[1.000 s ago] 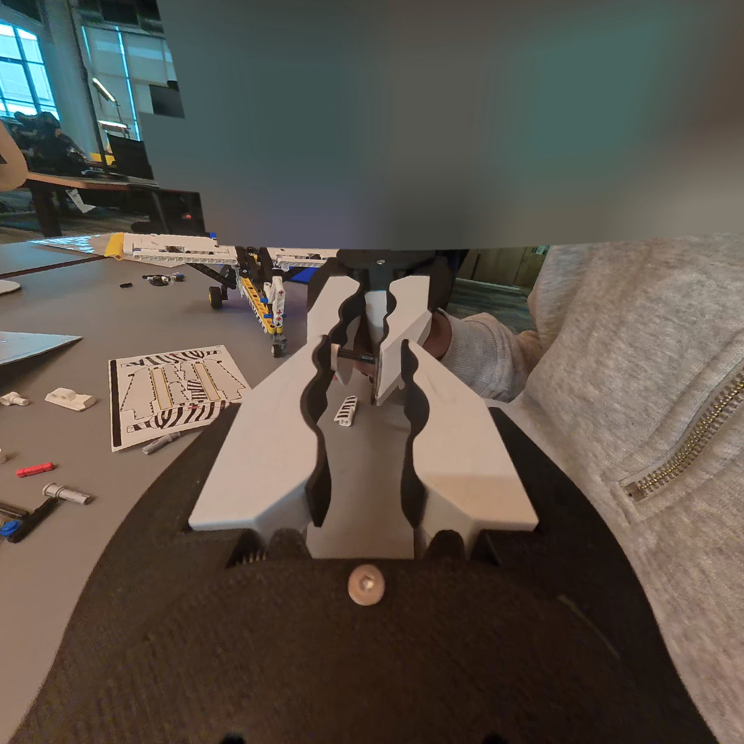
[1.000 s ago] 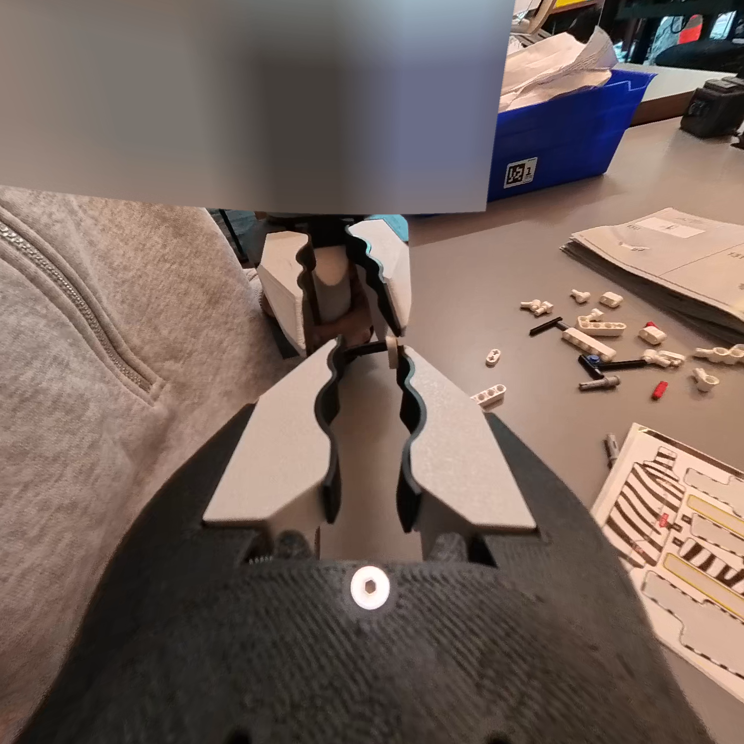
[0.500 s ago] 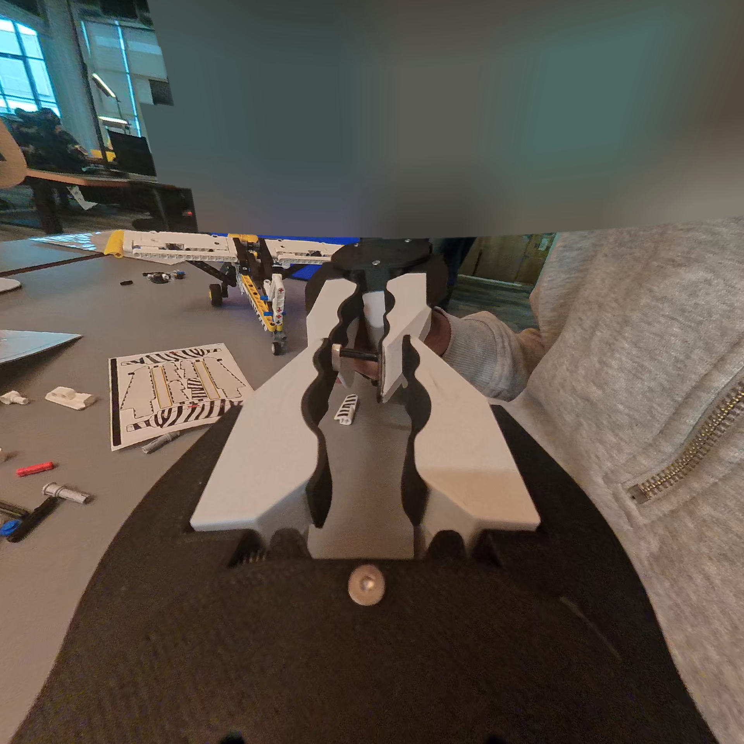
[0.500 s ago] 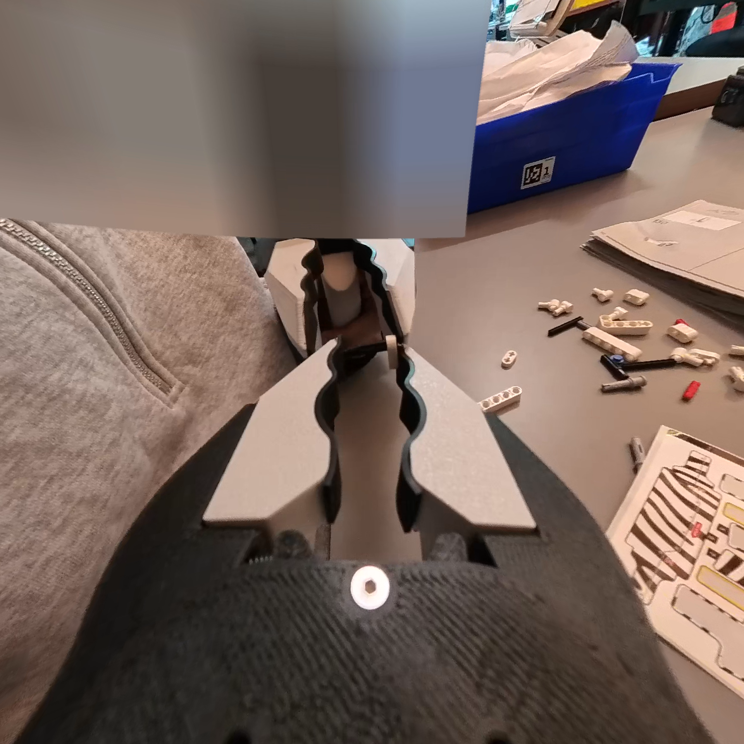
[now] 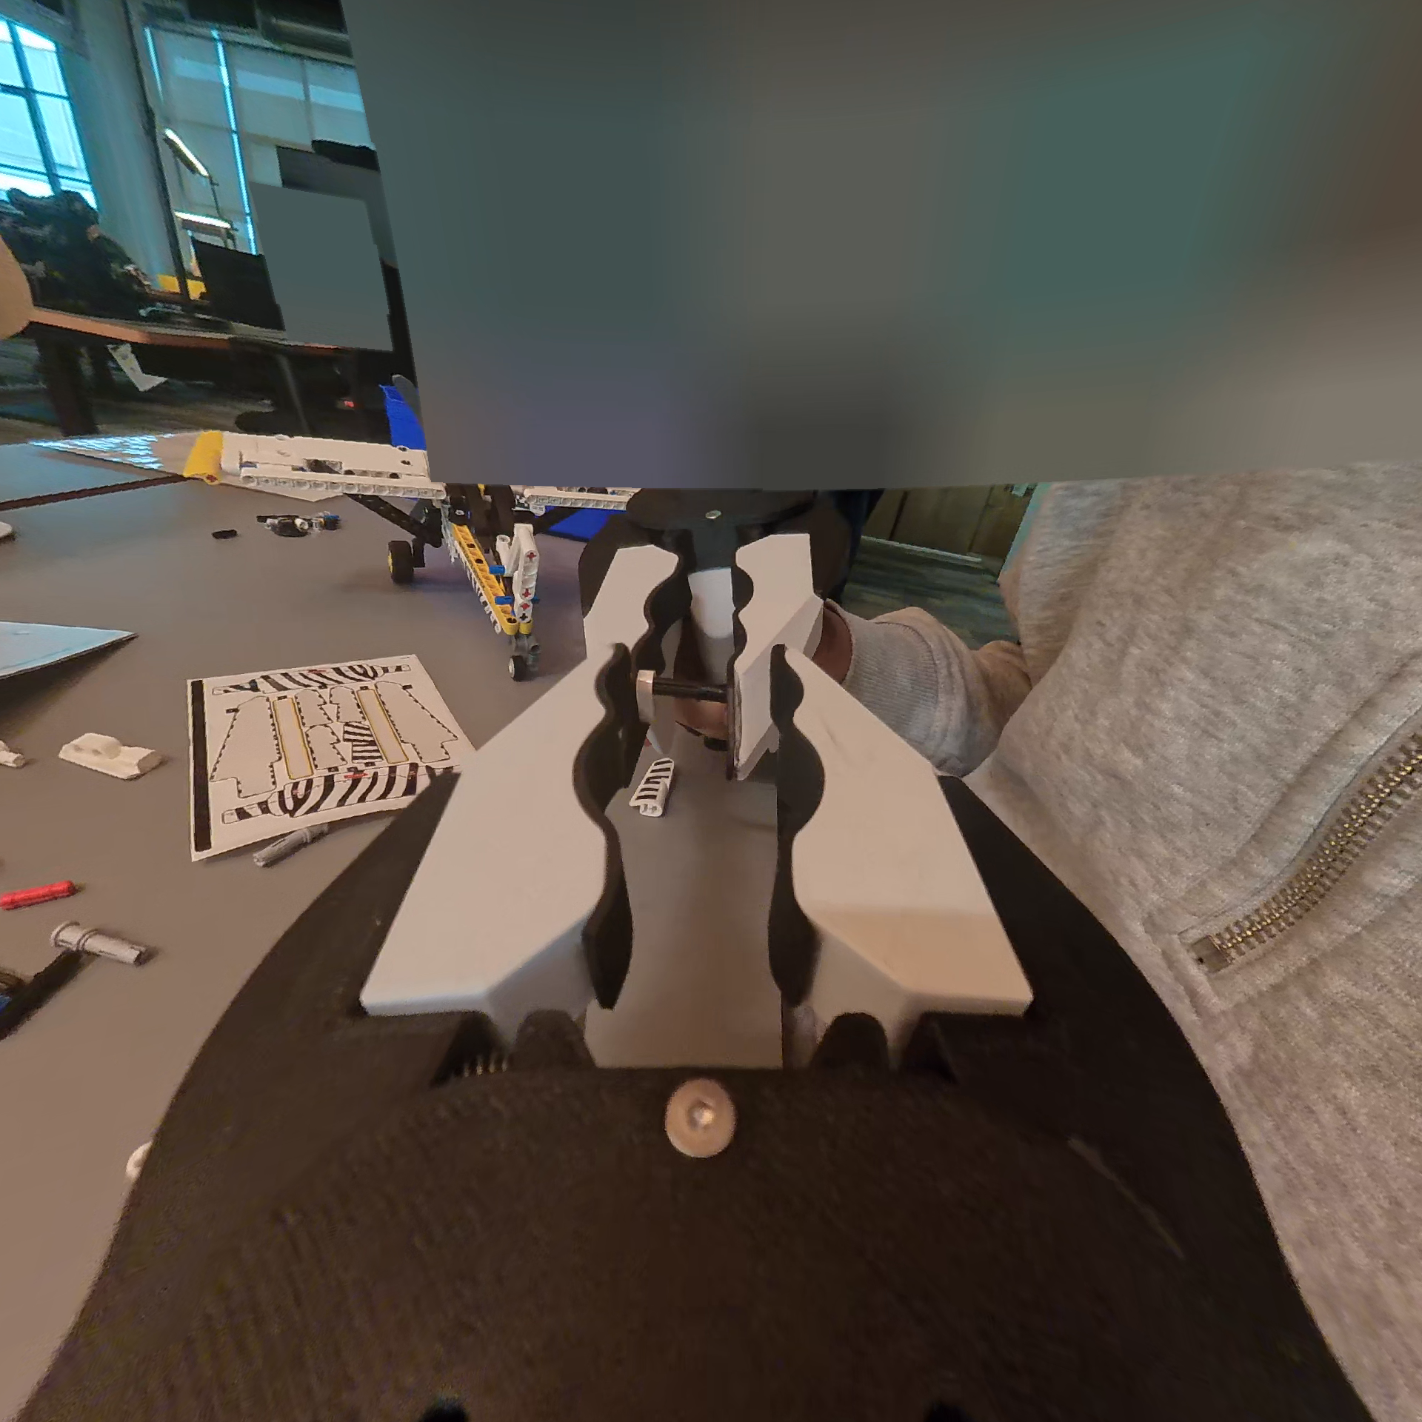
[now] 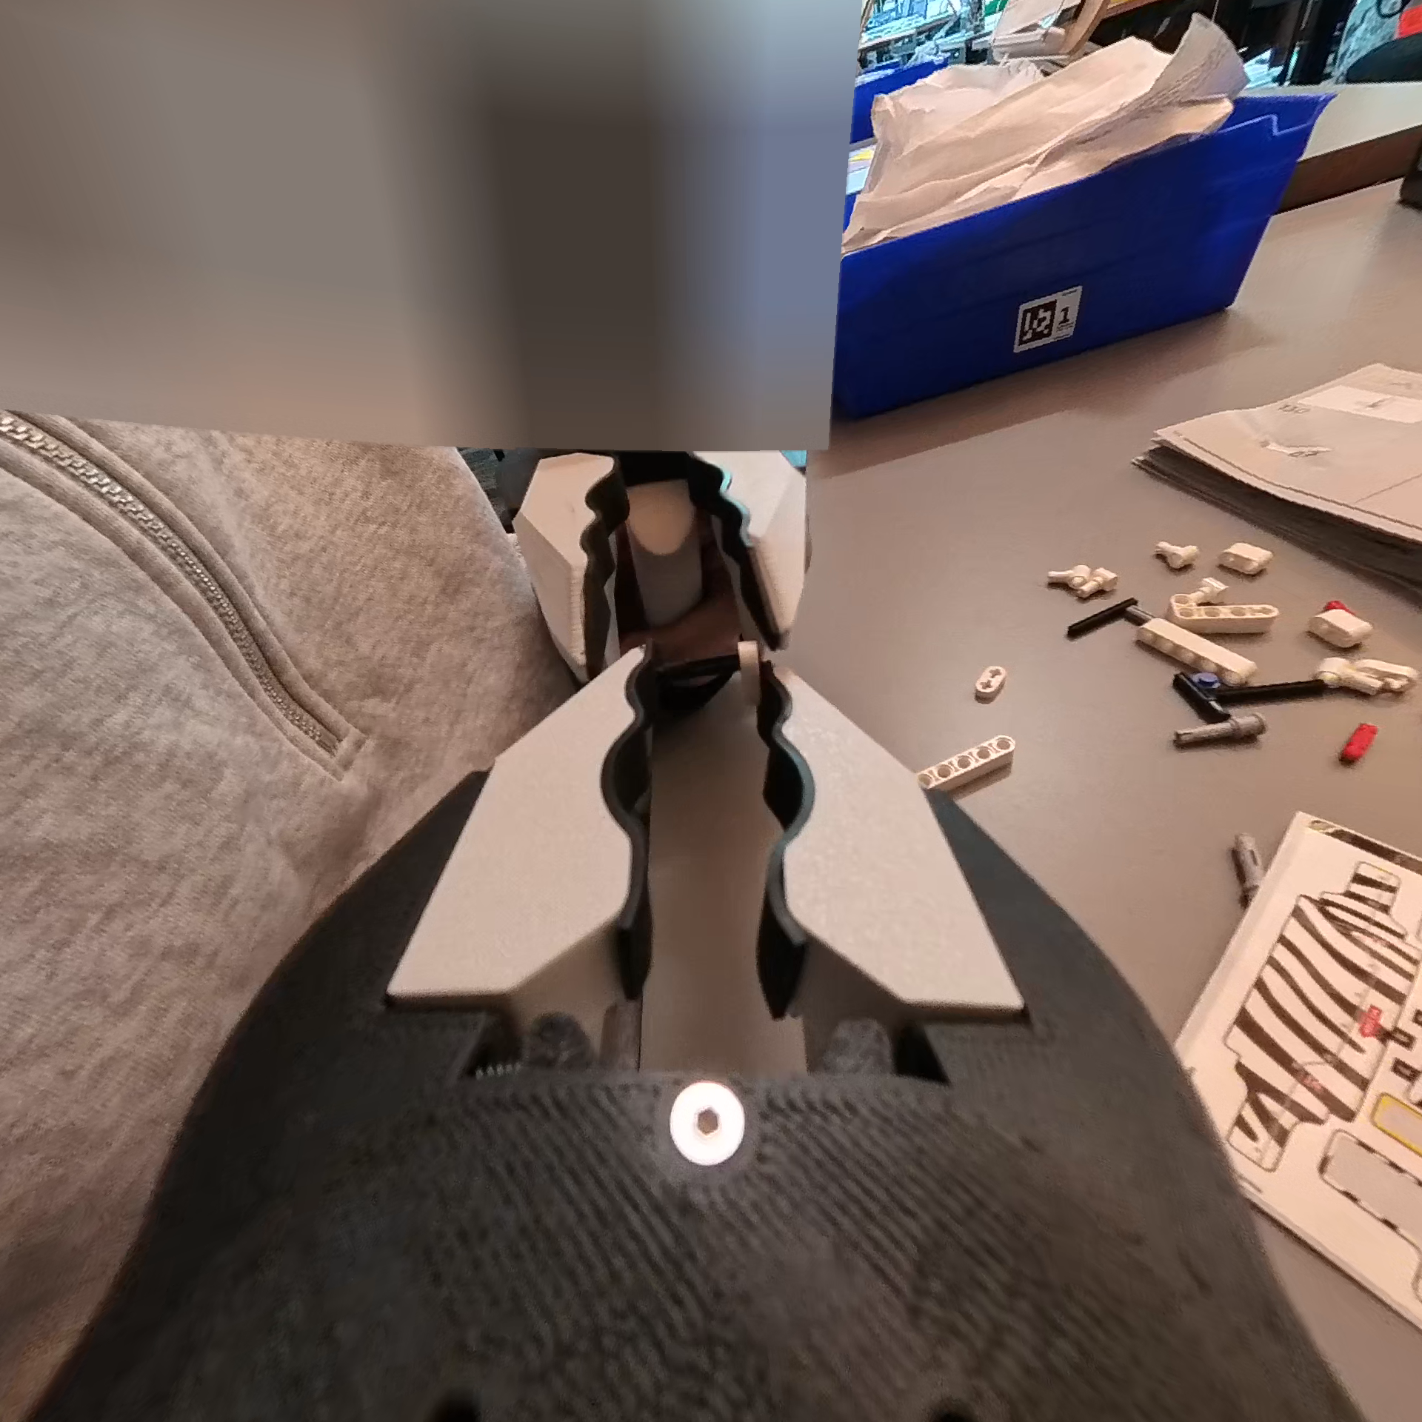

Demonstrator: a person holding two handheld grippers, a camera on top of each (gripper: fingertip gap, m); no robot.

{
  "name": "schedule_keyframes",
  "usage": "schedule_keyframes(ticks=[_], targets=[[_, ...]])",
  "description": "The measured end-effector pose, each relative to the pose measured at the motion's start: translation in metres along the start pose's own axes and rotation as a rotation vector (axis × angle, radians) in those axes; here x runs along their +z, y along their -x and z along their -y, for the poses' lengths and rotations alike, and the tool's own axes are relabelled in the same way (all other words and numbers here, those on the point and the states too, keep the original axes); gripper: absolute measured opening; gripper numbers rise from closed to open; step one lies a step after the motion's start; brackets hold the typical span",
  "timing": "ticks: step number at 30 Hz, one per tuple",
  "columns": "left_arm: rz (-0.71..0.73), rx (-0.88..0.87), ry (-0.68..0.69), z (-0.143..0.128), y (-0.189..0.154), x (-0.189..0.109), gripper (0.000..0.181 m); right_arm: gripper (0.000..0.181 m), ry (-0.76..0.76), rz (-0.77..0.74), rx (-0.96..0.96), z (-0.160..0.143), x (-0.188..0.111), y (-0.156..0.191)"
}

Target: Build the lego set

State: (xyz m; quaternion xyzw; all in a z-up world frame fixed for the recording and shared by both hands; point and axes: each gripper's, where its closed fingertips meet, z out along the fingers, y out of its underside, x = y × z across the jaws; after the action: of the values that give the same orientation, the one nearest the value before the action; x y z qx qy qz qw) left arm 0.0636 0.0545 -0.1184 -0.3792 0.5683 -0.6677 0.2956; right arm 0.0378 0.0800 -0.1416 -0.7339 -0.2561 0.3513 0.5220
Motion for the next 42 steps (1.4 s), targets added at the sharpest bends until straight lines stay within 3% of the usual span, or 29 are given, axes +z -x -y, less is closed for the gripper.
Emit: schedule_keyframes(ticks=[42], targets=[[-0.027, -0.116, 0.015, -0.0048, -0.0002, 0.0008, 0.033, 0.022, -0.055, 0.112, 0.083, 0.0011, 0.0003, 0.0070]])
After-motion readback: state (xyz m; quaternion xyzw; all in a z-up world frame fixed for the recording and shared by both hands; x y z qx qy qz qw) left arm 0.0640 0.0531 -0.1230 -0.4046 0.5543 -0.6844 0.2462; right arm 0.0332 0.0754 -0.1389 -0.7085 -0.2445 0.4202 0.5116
